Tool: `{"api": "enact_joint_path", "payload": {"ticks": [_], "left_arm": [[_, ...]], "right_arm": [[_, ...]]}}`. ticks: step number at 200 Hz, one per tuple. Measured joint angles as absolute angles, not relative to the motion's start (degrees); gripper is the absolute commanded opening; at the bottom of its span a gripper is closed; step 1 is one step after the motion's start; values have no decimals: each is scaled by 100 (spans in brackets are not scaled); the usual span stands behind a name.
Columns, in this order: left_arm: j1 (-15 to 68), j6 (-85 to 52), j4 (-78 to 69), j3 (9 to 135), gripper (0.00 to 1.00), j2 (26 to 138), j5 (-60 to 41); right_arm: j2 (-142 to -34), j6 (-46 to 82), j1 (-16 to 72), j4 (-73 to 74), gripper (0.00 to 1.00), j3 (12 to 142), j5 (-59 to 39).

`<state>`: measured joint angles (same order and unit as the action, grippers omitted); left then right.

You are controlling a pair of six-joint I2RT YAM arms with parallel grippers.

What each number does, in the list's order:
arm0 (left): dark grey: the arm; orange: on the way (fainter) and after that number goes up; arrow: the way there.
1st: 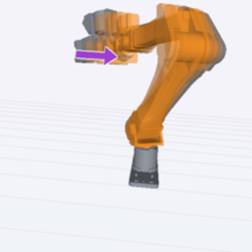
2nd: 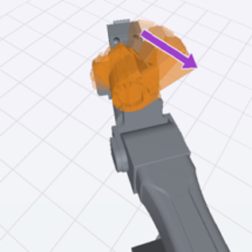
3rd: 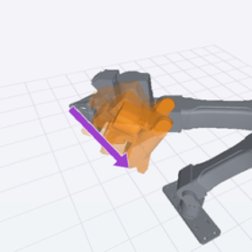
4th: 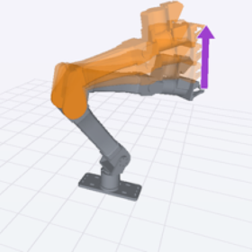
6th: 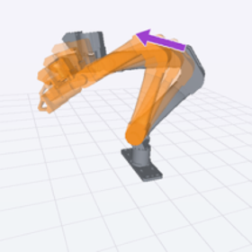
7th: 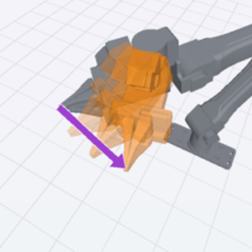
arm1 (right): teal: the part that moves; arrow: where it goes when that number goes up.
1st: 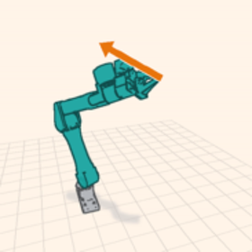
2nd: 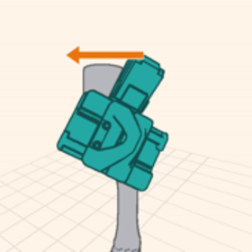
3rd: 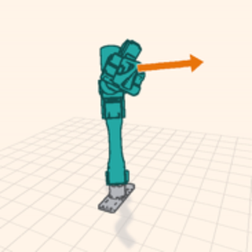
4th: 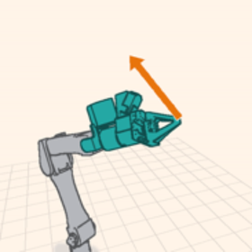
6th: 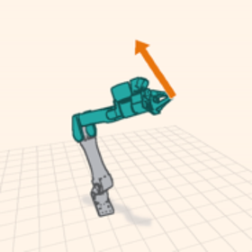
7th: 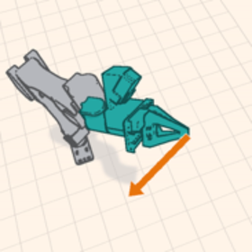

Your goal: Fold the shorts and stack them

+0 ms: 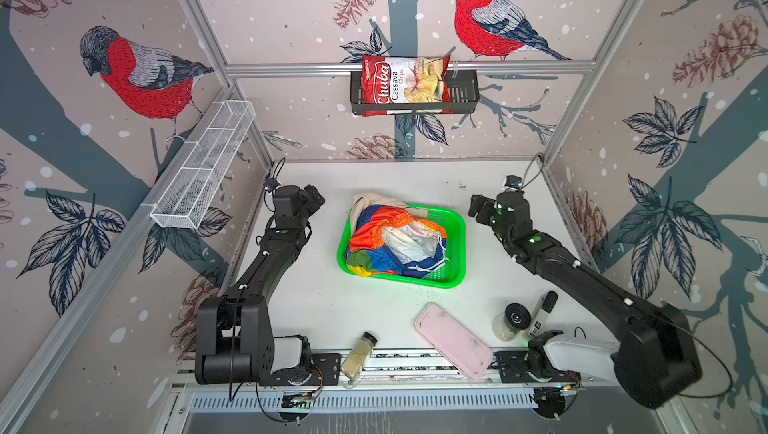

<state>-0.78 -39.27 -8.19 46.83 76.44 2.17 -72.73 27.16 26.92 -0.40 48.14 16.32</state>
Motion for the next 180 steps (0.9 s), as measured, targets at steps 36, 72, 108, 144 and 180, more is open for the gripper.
{"api": "enact_joint_path", "payload": {"ticks": [36, 72, 108, 144, 180], "left_arm": [[228, -4187, -534, 4453, 55, 7465, -572], [515, -4348, -521, 3959, 45, 7284, -1055], [871, -4525, -709, 3645, 36, 7417, -1306], [1345, -4707, -1050, 3962, 22, 8149, -1299], [1682, -4821, -1520, 5076, 33, 9330, -1433]], "right_arm": [[-7856, 3037, 2897, -705, 60, 4954, 596], [-8189, 3315, 2873, -838, 42, 4912, 8], [-8519, 3520, 2626, -775, 32, 4862, -604], [-8702, 3721, 1984, -604, 9, 4821, -1055], [-8597, 3789, 1138, -596, 1, 4818, -1256]]}}
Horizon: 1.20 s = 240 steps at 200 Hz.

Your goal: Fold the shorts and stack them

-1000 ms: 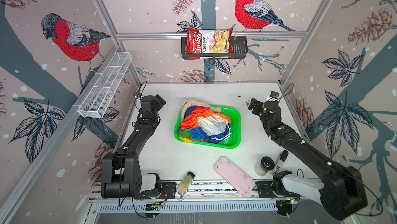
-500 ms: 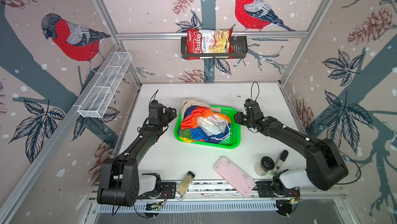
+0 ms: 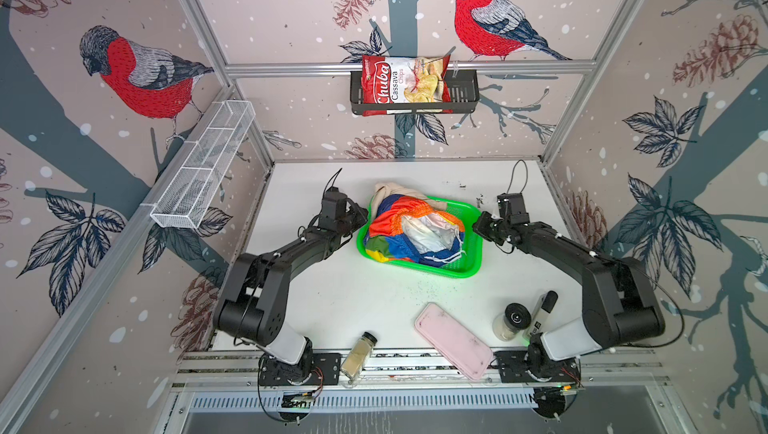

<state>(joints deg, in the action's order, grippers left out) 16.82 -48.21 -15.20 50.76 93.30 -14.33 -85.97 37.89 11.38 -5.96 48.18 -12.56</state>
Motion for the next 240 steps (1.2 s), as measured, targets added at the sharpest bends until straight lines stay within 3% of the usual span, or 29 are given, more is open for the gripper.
{"api": "enact_joint_path", "payload": {"ticks": [18, 41, 104, 186, 240], "left_arm": [[1761, -4923, -1730, 5793, 58, 10009, -1787], [1750, -5105, -1931, 6458, 67, 10619, -2014], [1747, -5011, -2016, 6514, 68, 10481, -2222], [1747, -4711, -1865, 5959, 68, 9725, -1990], [1747, -4654, -1839, 5907, 72, 9688, -1946]], "right_arm": [[-8433, 3881, 609, -567, 1, 4792, -1247], [-8219, 4062, -196, -521, 0, 4626, -1068], [-8128, 4600, -1623, -191, 0, 4322, -707], [-8335, 6235, -1793, 1260, 0, 3673, -80], [-8812, 6737, -1802, 1271, 5, 4176, 384]]}}
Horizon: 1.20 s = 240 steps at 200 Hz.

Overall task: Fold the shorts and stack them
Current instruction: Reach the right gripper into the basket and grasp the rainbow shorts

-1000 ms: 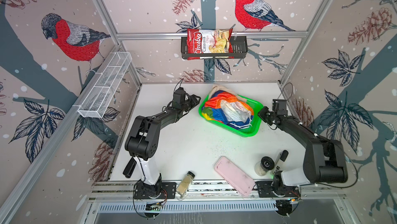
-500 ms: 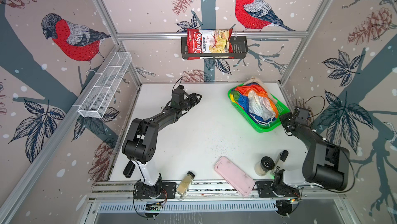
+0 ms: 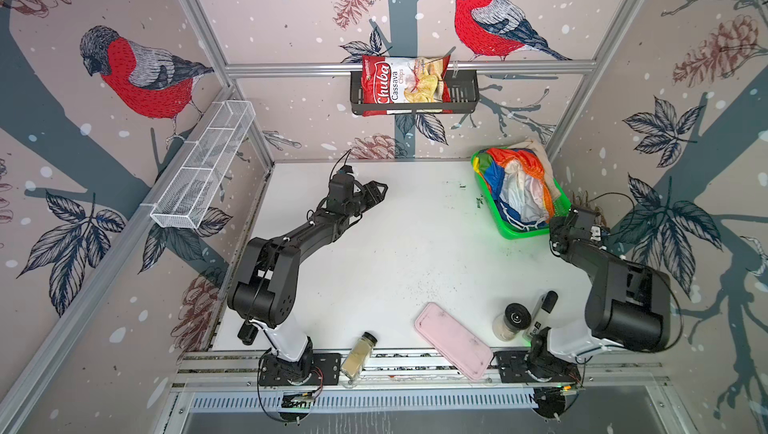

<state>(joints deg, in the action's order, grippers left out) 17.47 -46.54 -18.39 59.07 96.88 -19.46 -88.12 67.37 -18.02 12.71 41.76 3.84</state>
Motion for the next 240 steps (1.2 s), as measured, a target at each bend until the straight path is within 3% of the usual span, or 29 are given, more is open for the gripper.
{"api": "enact_joint_path", "payload": {"ticks": [39, 75, 96, 118, 142, 181, 240], "left_arm": [[1747, -4654, -1833, 5892, 72, 9688, -1957], [1747, -4661, -1789, 5833, 76, 9568, -1953], [1747, -4674, -1767, 5767, 77, 9400, -1949], [1752, -4676, -1732, 5734, 77, 9174, -1931], [1754, -4674, -1712, 5581, 78, 8886, -1879], [1761, -4652, -1614, 5452, 77, 8538, -1719], [1857, -4431, -1601, 5470, 78, 8473, -1481]], "right_arm": [[-9015, 6785, -1802, 1046, 13, 4532, 493], [-8949, 6938, -1723, 1063, 54, 4853, 545], [-8589, 6912, -1566, 1079, 70, 4810, 580], [-8020, 6702, -1411, 989, 80, 4578, 773], [-7314, 6296, -1273, 762, 85, 4309, 1105], [-6493, 5260, -851, 285, 82, 4386, 1824], [-9177, 2952, 167, -1002, 78, 8029, 2071]]}}
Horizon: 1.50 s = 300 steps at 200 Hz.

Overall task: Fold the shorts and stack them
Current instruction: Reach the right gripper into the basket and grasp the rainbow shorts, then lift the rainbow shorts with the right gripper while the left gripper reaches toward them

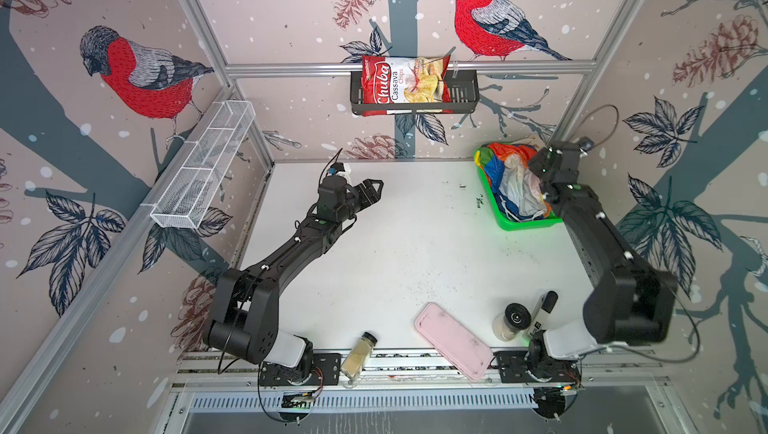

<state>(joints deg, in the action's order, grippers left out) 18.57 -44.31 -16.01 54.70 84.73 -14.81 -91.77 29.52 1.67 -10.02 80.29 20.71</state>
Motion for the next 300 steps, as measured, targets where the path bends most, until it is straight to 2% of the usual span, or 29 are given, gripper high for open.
{"api": "enact_joint_path", "payload": {"ticks": [52, 102, 116, 128, 131, 142, 157, 184, 222, 257, 300], "left_arm": [[1861, -4200, -1492, 5682, 78, 8908, -1483], [1863, -4014, -1391, 5948, 78, 9238, -1481], [1863, -4005, -1354, 5994, 78, 9330, -1483], [1863, -4005, -1341, 6025, 77, 9380, -1487], [1863, -4005, -1339, 6031, 78, 9391, -1490], [1865, -4007, -1339, 6053, 77, 9417, -1503], [1865, -4007, -1323, 6058, 77, 9415, -1516], [1876, -4012, -1286, 6055, 72, 9238, -1553], [2185, -3975, -1223, 6119, 72, 8772, -1516], [2657, -3828, -1081, 6370, 74, 8466, -1472], [3249, -3553, -956, 6884, 81, 8346, -1426]], "right_arm": [[-11461, 2412, 423, -2235, 74, 10366, 1684], [-12582, 2418, 445, -2469, 69, 11236, 1321], [-12790, 2434, 434, -2469, 57, 11452, 1308], [-12901, 2440, 419, -2443, 34, 11587, 1267], [-12912, 2434, 414, -2440, 23, 11607, 1251], [-12938, 2436, 410, -2418, 4, 11684, 1186], [-12936, 2473, 427, -2482, 1, 11876, 1164], [-12431, 2416, 593, -2469, 0, 11760, 1247], [-10659, 2281, 985, -2403, 0, 11019, 1684], [-9371, 2110, 1140, -2272, 0, 10777, 2198], [-8285, 1916, 1197, -2121, 0, 10801, 2222]]}}
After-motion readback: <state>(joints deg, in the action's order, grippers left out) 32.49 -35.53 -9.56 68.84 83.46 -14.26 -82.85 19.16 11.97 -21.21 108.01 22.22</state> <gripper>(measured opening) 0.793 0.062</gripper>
